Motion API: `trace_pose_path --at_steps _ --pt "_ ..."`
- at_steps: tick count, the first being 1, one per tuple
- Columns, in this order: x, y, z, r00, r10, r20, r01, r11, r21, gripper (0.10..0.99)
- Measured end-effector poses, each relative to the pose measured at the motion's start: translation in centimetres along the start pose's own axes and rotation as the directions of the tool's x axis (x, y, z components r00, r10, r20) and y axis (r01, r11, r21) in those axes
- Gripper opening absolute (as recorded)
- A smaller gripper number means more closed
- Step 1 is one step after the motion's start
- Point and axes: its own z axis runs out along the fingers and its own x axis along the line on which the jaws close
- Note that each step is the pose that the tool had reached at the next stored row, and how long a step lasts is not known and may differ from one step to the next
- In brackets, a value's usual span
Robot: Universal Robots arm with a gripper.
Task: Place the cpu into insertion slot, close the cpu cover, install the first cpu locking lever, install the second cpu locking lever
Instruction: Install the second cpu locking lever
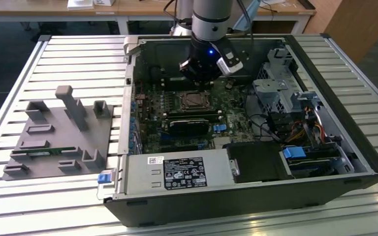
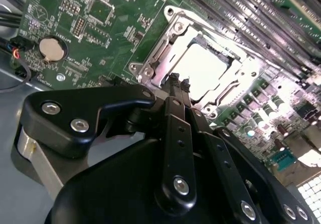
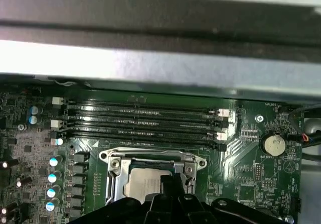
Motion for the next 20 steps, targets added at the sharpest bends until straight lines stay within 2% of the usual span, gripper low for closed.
trace_pose_path --at_steps 5,11,13,16,20 --pt "0.02 -0.38 -0.1 1.0 0.0 -0.0001 0.0 1.0 0.0 0.106" --pt "0.02 -0.35 -1.37 1.0 0.0 0.0 0.0 1.0 0.0 0.106" --pt "0.02 -0.44 -1.49 1.0 0.0 0.0001 0.0 1.0 0.0 0.106" --pt "0.06 -0.79 -1.51 1.0 0.0 0.0 0.0 1.0 0.0 0.106" --pt "0.15 -1.76 -1.54 1.0 0.0 0.0 0.0 1.0 0.0 0.106"
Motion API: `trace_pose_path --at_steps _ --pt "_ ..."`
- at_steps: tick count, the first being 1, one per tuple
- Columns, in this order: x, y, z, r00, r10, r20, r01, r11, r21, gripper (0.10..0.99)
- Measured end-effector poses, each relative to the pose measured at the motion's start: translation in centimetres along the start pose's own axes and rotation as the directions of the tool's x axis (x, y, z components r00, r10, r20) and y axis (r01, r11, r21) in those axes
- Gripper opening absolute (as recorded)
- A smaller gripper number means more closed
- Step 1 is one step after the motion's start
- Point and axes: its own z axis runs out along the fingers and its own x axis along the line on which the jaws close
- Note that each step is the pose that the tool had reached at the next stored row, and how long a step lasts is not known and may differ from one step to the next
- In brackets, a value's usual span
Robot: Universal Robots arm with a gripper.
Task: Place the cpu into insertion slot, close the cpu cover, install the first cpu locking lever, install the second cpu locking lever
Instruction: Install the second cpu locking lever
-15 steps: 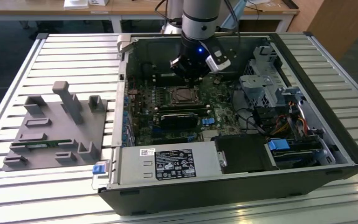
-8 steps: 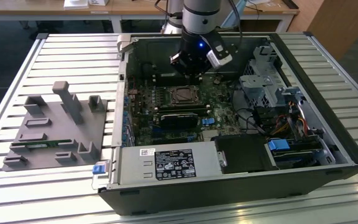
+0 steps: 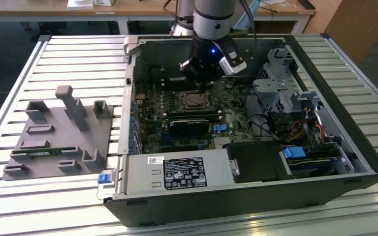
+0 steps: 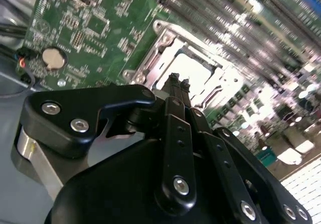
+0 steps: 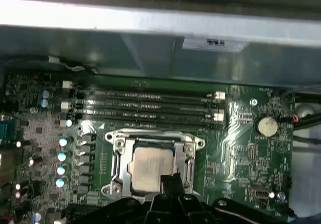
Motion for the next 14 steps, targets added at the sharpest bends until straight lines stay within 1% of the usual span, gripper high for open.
trace_pose_path --at_steps 4,5,11,14 --pt "0.06 -1.09 -0.01 1.0 0.0 -0.0003 0.0 1.0 0.0 0.106" --pt "0.07 -1.26 0.0 1.0 0.0 -0.0008 0.0 1.0 0.0 0.106" --pt "0.08 -1.6 0.08 1.0 0.0 -0.0013 0.0 1.0 -0.002 0.106" --pt "0.1 -1.96 0.11 1.0 0.0 -0.0015 0.0 1.0 -0.002 0.106"
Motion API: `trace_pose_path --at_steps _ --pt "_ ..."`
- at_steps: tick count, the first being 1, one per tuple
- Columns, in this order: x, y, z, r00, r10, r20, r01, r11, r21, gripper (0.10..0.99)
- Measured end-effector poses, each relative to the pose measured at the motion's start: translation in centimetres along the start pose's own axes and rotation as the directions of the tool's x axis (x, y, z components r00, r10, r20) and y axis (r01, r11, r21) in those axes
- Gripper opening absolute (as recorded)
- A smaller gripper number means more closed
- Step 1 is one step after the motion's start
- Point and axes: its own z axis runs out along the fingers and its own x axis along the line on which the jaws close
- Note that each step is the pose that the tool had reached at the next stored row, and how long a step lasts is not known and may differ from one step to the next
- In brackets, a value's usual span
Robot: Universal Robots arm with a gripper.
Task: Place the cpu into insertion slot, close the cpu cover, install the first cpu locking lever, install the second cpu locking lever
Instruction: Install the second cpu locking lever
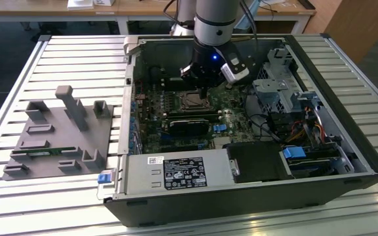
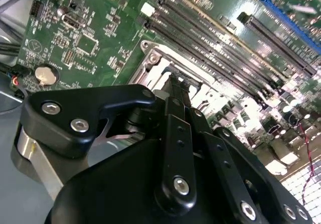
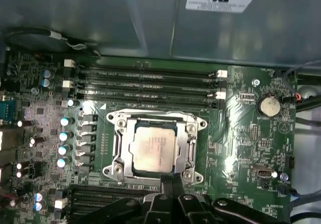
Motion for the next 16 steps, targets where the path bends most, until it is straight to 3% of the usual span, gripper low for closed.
trace_pose_path --at_steps 13,16 --pt "0.1 -2.01 0.31 1.0 0.0 -0.0034 0.0 1.0 -0.002 0.106" --pt "0.65 -2.11 0.49 1.0 0.0 -0.0033 0.0 1.0 -0.003 0.106"
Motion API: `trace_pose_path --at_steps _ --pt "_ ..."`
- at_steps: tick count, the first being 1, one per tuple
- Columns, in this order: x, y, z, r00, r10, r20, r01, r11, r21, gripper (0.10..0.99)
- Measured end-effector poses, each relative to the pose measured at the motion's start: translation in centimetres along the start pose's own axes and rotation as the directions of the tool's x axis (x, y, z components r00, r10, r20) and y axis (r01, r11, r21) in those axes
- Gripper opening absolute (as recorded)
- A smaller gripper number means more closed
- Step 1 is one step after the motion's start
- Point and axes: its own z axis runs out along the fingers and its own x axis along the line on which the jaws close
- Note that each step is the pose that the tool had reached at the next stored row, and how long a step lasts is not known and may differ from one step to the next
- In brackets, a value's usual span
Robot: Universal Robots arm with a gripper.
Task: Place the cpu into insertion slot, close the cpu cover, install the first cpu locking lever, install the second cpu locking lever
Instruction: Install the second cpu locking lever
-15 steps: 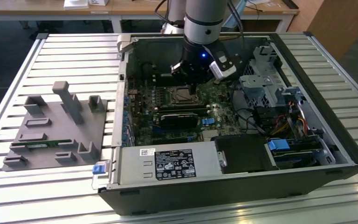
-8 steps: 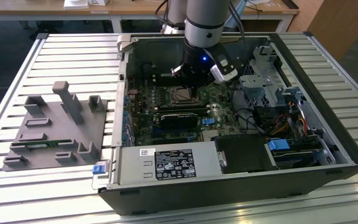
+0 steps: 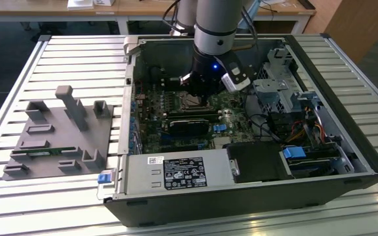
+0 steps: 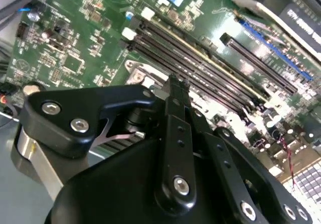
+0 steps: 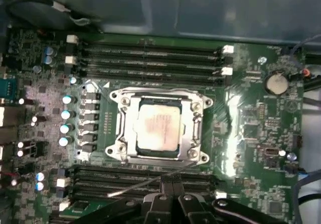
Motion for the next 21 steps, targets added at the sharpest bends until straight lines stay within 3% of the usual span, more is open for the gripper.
trace_pose_path --at_steps 9,15,21 --pt "2.54 0.07 0.44 1.0 0.0 0.0 0.0 1.0 -0.003 0.106" --pt "2.69 0.04 1.44 1.0 -0.001 0.0001 0.001 1.0 -0.006 0.106" --pt "2.7 0.01 1.55 1.0 -0.001 0.0001 0.001 1.0 -0.008 0.106"
